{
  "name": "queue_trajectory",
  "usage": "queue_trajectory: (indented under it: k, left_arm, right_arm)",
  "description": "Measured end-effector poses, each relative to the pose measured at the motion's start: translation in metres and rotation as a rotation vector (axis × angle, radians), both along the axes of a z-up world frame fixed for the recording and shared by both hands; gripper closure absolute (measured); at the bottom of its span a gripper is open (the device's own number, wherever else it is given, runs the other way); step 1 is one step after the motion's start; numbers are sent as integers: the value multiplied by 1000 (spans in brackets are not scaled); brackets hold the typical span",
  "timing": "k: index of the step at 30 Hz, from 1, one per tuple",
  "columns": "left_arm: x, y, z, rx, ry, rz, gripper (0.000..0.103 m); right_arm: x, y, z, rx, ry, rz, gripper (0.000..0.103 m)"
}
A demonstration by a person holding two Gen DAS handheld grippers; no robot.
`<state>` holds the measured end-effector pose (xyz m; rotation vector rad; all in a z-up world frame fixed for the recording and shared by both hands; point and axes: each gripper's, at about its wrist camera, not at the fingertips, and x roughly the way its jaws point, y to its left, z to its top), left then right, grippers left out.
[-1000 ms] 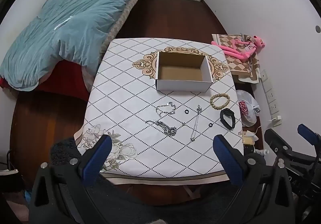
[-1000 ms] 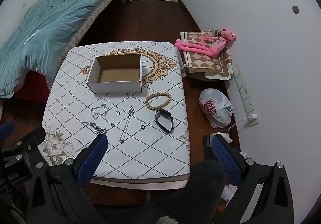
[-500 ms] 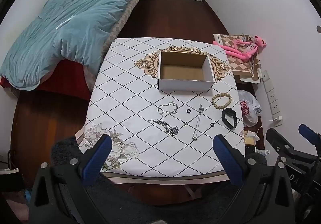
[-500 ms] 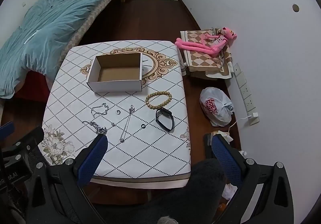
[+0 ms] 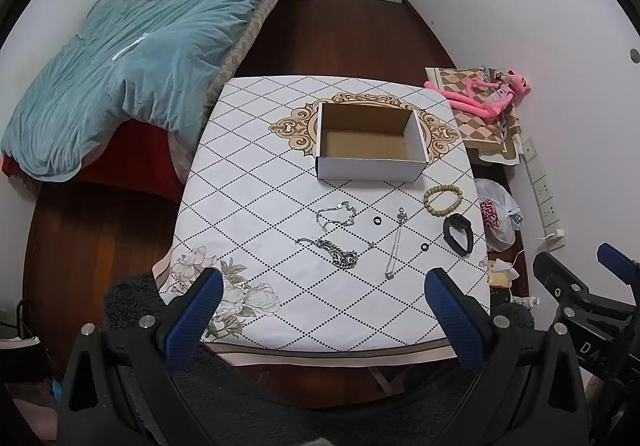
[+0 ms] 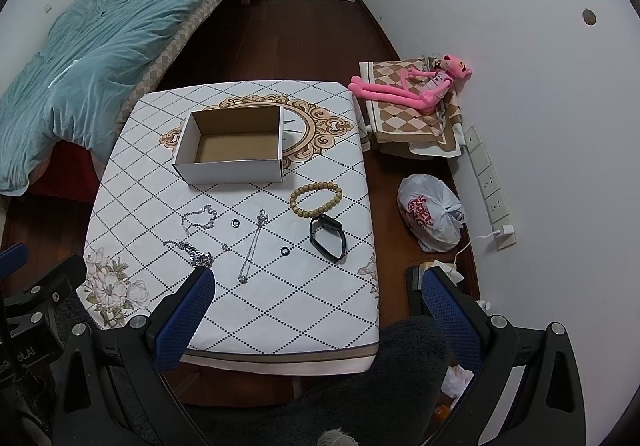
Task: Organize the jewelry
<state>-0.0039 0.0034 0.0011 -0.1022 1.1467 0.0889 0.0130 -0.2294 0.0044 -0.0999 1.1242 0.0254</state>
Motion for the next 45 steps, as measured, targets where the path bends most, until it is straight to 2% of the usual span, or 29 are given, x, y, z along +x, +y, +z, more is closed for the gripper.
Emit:
queue_trajectory:
  k: [3, 5, 45]
  left_arm:
    - [0, 0, 1, 2, 0, -1, 0]
    - [0, 0, 1, 3, -2, -1, 0]
    - [-1, -7, 10, 4, -29, -14, 0]
  right_arm:
    - [-2, 3, -1, 1, -4, 0, 0]
    - [-2, -2, 11, -1, -4, 4, 0]
    - [-1, -3, 20, 17, -28, -6, 0]
